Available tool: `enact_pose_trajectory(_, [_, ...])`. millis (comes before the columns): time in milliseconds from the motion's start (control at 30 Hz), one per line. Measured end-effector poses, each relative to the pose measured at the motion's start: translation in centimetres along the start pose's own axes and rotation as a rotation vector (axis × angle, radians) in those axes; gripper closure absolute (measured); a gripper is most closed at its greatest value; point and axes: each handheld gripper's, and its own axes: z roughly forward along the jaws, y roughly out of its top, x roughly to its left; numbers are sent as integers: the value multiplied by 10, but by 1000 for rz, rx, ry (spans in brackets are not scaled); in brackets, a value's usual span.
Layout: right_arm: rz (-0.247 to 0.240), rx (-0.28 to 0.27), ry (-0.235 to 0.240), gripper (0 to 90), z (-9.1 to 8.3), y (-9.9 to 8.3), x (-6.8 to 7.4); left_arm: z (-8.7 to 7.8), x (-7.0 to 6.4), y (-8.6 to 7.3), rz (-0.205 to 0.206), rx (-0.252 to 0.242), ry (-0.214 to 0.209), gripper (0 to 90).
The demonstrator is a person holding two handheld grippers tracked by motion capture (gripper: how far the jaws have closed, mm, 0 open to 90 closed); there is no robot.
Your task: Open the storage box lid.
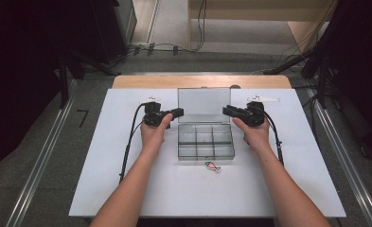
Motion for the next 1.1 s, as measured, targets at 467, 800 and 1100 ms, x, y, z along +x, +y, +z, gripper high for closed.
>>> enact_pose_trajectory(467, [40,32,7,595,7,-5,-3,8,0,-5,-18,20,19,677])
enact_pose_trajectory(800, [72,72,16,524,13,-10,-5,13,1,-9,-23,56,27,570])
enact_pose_trajectory(1100, [117,97,36,491,15,-13,-9,16,-2,-10,-7,76,52,444])
